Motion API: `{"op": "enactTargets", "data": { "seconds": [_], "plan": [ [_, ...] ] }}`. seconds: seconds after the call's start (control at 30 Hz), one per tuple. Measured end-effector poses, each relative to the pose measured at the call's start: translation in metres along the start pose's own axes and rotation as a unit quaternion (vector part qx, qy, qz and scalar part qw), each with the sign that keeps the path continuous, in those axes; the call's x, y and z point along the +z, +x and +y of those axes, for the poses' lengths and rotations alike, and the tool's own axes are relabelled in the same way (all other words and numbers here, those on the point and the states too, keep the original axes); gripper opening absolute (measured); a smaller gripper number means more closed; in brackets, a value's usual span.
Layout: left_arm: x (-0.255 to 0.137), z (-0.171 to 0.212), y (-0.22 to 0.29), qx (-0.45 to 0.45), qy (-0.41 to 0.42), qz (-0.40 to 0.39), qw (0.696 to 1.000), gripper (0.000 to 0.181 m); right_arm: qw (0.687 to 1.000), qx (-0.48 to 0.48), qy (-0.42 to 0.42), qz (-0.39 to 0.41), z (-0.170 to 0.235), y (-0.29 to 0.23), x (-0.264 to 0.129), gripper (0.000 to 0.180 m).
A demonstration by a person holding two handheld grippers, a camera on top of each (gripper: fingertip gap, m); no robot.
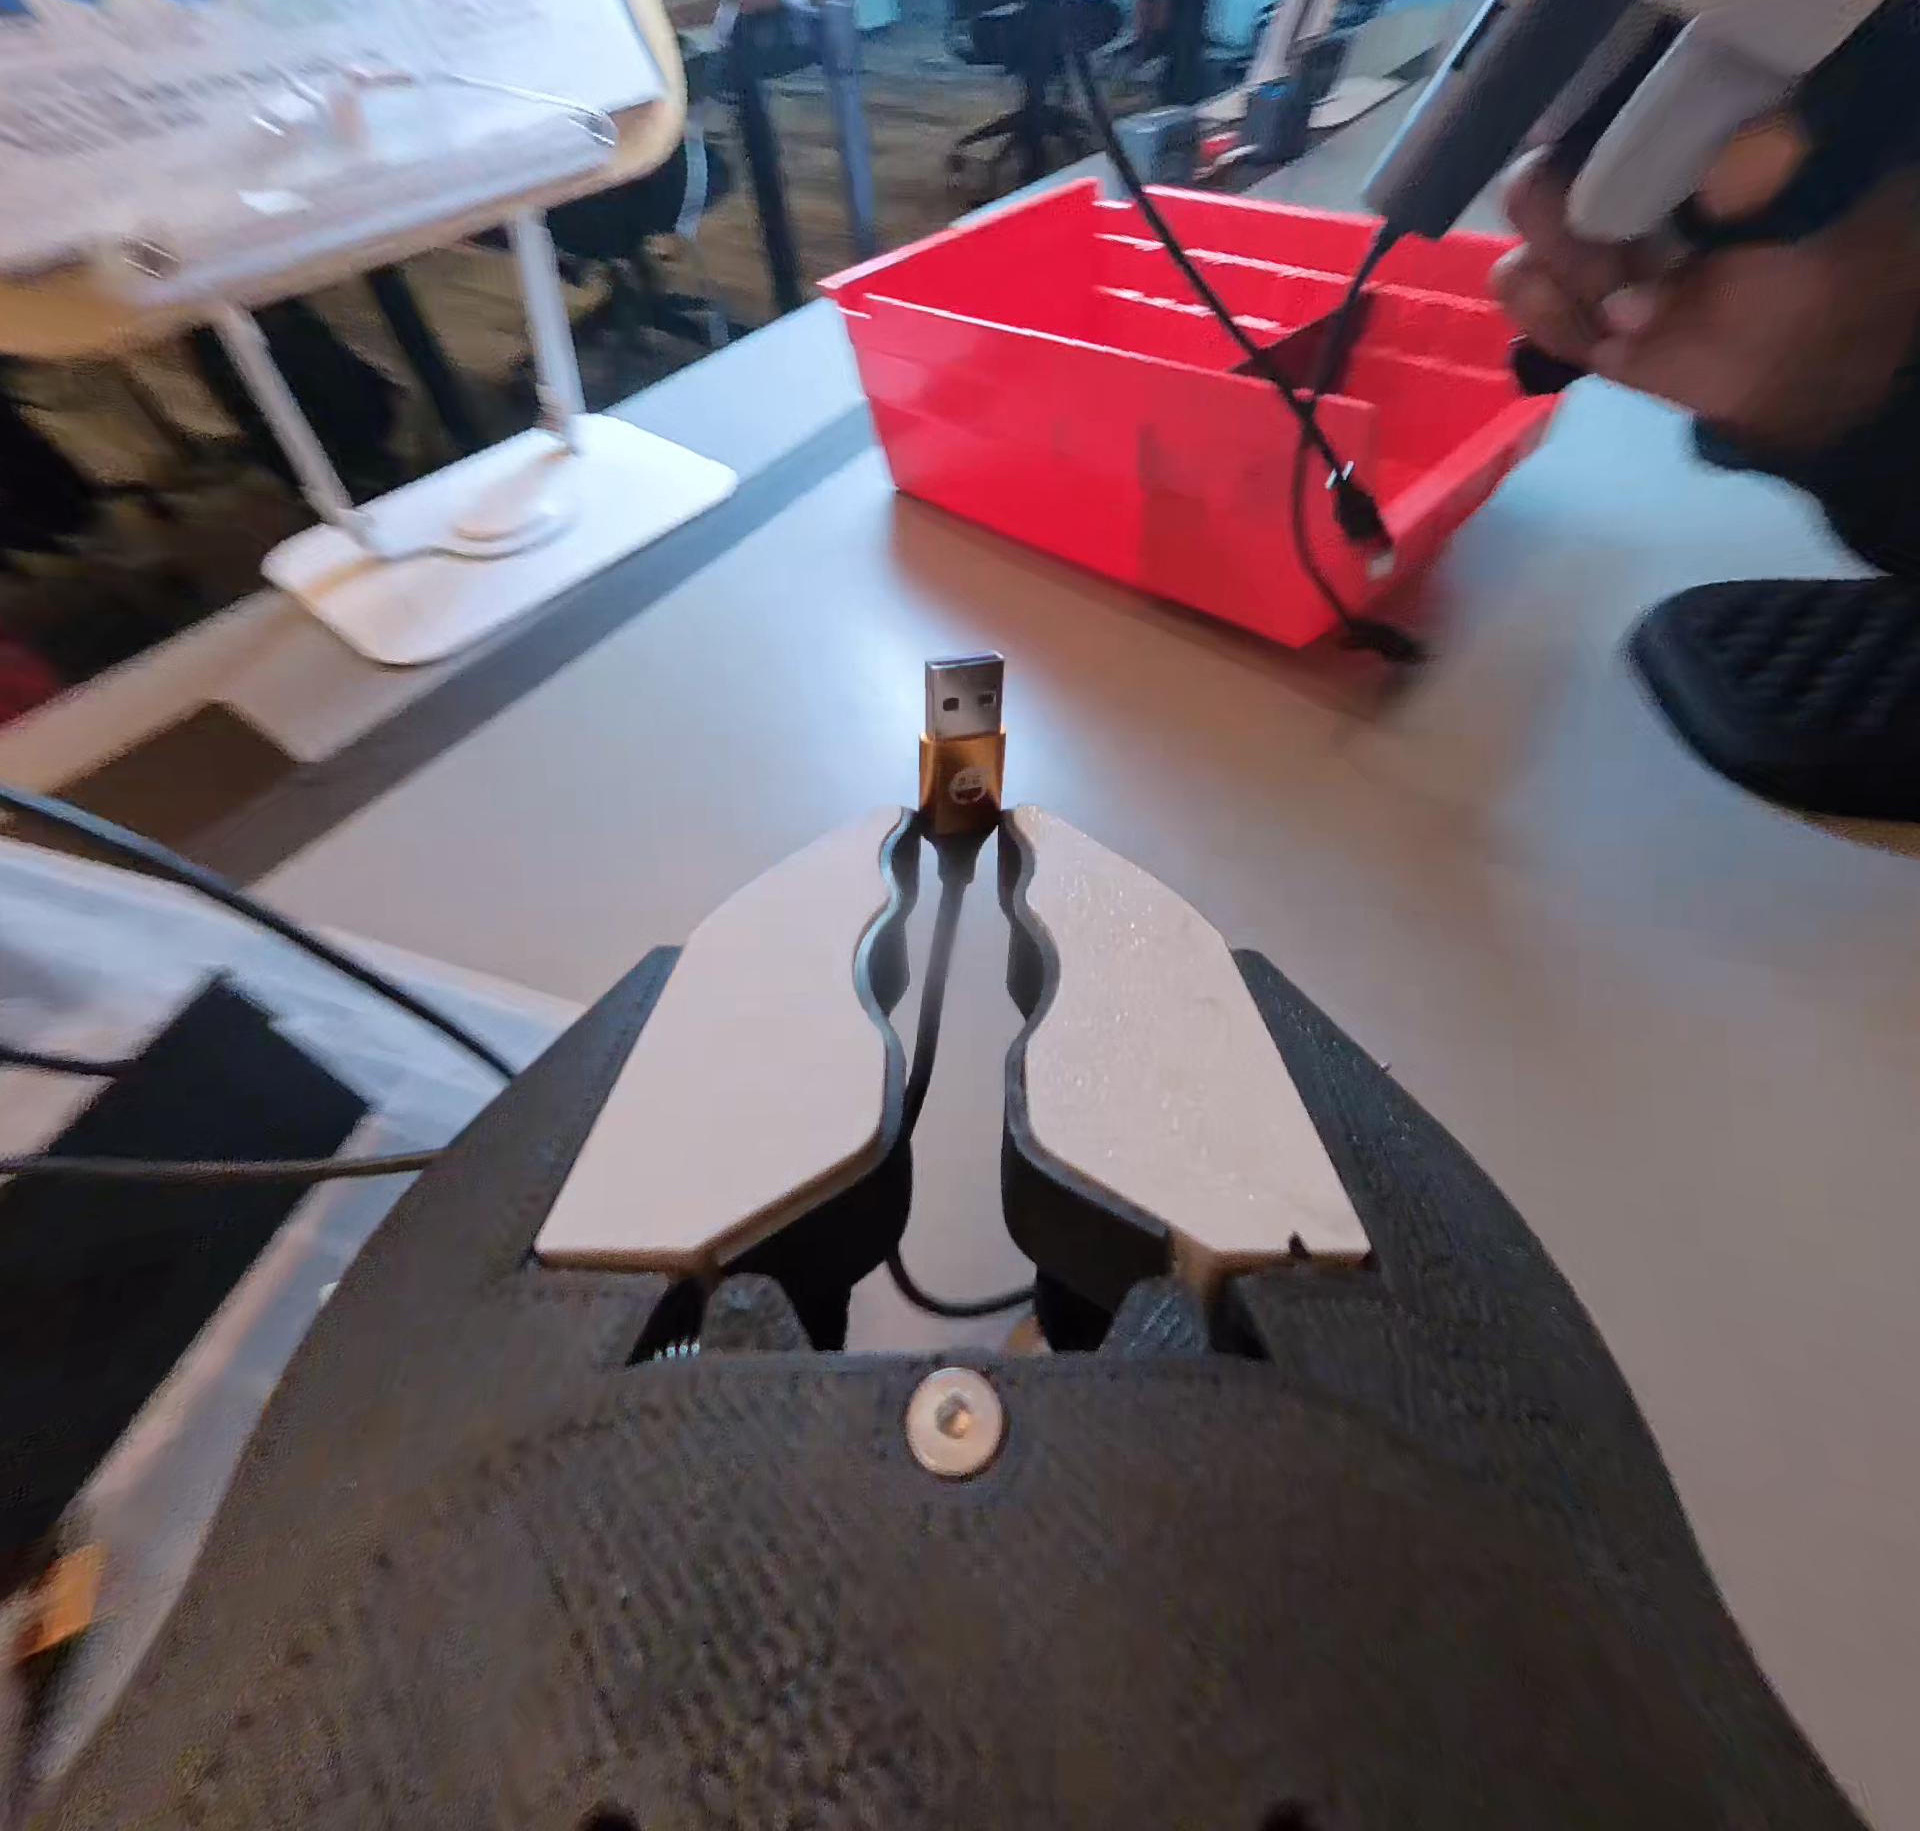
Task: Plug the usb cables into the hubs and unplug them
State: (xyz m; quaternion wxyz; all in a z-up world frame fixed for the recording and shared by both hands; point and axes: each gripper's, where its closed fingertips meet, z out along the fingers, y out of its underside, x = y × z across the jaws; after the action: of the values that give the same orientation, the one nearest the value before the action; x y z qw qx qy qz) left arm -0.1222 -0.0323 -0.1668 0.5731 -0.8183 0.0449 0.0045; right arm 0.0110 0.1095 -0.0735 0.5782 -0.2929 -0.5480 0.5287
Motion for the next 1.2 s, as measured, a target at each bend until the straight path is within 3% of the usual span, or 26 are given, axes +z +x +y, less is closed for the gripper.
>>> {"op": "enactTargets", "data": {
  "seconds": [0.13,0.23,0.33,0.47,0.6,0.67,0.73,0.77,0.83,0.9,0.97,1.07,1.2],
  "plan": [
    [-0.022,-0.024,-0.016,0.113,0.002,-0.144,0.983,0.014,0.997,0.054,-0.039,-0.024,0.014,0.002,-0.006,0.017],
    [-0.029,-0.038,-0.011,0.204,-0.009,-0.231,0.951,0.014,0.983,0.119,-0.042,-0.131,0.014,-0.041,0.002,0.017],
    [-0.014,-0.029,0.005,0.279,-0.051,-0.258,0.924,0.014,0.959,0.184,-0.014,-0.213,0.005,-0.077,0.009,0.017],
    [0.013,0.009,0.030,0.356,-0.118,-0.217,0.901,0.014,0.934,0.251,0.033,-0.252,-0.009,-0.079,0.003,0.018],
    [0.031,0.058,0.065,0.432,-0.200,-0.136,0.869,0.014,0.963,0.184,-0.022,-0.195,0.003,-0.051,-0.009,0.018],
    [0.037,0.105,0.091,0.393,-0.278,-0.027,0.876,0.017,0.973,0.142,-0.061,-0.171,0.011,-0.042,-0.016,0.017],
    [0.035,0.119,0.125,0.306,-0.276,0.089,0.907,0.019,0.977,0.106,-0.089,-0.161,0.017,-0.040,-0.021,0.017],
    [0.033,0.112,0.136,0.261,-0.260,0.133,0.920,0.028,0.979,0.083,-0.102,-0.156,0.021,-0.040,-0.023,0.018],
    [0.028,0.073,0.145,0.164,-0.182,0.186,0.951,0.028,0.980,0.038,-0.120,-0.154,0.030,-0.046,-0.024,0.017],
    [0.025,0.028,0.128,0.098,-0.106,0.180,0.973,0.029,0.977,0.005,-0.120,-0.174,0.036,-0.060,-0.021,0.017],
    [0.021,-0.006,0.106,0.113,-0.042,0.136,0.983,0.031,0.971,-0.040,-0.121,-0.200,0.042,-0.078,-0.018,0.017],
    [0.017,-0.023,0.096,0.183,-0.023,0.095,0.978,0.039,0.957,-0.098,-0.136,-0.235,0.054,-0.104,-0.015,0.017],
    [0.020,-0.018,0.129,0.232,-0.001,0.147,0.962,0.046,0.942,-0.126,-0.168,-0.263,0.074,-0.132,-0.008,0.017]
  ]
}}
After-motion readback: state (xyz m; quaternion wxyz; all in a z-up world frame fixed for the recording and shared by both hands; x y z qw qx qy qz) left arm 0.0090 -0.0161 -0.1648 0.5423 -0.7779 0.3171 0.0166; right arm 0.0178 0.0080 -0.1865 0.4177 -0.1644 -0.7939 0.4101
